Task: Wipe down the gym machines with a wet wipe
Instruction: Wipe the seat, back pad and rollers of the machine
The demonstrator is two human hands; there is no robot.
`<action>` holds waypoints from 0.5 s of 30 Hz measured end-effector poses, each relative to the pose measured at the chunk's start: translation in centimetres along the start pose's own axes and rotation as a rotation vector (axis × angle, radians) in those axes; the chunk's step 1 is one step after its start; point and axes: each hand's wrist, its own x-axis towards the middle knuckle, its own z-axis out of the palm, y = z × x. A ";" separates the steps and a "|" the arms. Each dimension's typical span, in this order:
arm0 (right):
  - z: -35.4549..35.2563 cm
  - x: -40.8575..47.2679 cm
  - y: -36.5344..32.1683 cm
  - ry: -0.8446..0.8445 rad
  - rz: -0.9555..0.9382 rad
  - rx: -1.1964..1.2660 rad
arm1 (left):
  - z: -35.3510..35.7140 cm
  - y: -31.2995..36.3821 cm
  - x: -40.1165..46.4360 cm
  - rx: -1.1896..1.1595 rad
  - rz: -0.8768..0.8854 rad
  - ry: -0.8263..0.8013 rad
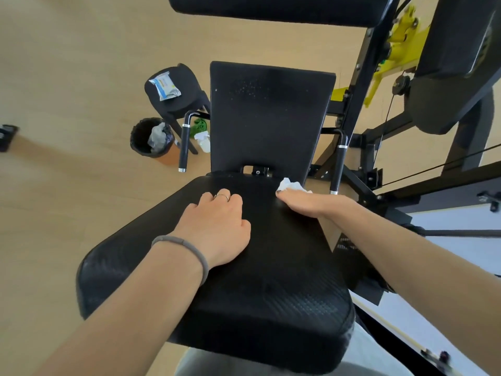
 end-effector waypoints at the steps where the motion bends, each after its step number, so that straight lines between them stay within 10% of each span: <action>1: 0.0 0.1 -1.2 -0.053 -0.016 -0.042 | 0.0 0.0 0.0 -0.005 0.000 -0.001; 7: 3.5 4.4 -10.8 -0.285 -0.177 -0.231 | 0.5 -0.4 0.3 0.003 -0.006 0.039; 15: 3.1 9.1 -8.7 -0.172 -0.043 -0.246 | 0.4 -0.3 0.3 -0.003 -0.021 0.038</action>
